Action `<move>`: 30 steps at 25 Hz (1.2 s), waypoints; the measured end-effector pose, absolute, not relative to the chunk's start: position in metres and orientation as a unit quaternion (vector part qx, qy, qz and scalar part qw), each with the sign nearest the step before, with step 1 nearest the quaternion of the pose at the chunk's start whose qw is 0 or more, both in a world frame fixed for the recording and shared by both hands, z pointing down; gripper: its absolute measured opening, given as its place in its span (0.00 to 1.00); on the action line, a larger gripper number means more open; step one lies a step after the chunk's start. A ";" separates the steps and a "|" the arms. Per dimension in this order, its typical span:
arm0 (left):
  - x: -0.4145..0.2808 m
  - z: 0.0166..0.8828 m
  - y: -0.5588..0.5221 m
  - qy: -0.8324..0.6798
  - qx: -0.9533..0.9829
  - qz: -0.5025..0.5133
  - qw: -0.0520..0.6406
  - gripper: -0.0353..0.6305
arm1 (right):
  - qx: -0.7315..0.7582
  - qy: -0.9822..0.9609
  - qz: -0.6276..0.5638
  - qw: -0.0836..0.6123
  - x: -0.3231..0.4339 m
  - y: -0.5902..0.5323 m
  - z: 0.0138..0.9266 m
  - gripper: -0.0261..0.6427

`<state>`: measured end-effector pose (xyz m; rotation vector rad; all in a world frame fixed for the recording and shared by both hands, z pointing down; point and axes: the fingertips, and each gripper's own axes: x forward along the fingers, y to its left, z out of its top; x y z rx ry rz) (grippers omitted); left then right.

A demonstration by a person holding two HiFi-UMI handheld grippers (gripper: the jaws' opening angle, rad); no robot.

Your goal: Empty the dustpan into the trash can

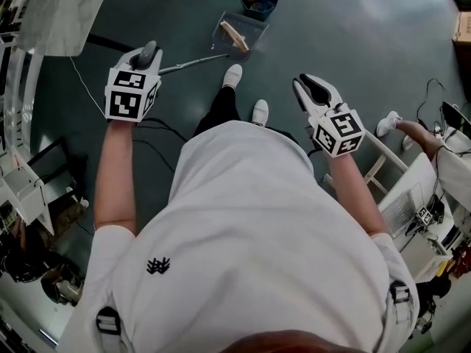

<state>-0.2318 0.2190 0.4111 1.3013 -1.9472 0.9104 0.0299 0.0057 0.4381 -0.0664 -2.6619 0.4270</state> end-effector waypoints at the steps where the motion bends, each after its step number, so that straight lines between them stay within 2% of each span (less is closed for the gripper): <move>1: -0.244 0.409 0.208 -0.733 0.498 0.350 0.303 0.16 | -0.013 -0.963 0.156 0.219 0.028 0.000 0.436 0.14; 15: -0.405 0.420 0.062 -0.674 0.557 0.411 0.258 0.16 | 0.140 -0.954 0.182 0.191 -0.006 -0.058 0.414 0.14; 24: -0.458 0.459 -0.009 -0.623 0.586 0.458 0.242 0.16 | 0.222 -0.936 0.199 0.189 -0.009 -0.071 0.413 0.14; 30: -0.463 0.465 -0.049 -0.591 0.601 0.493 0.213 0.15 | 0.259 -0.926 0.205 0.185 -0.012 -0.075 0.410 0.14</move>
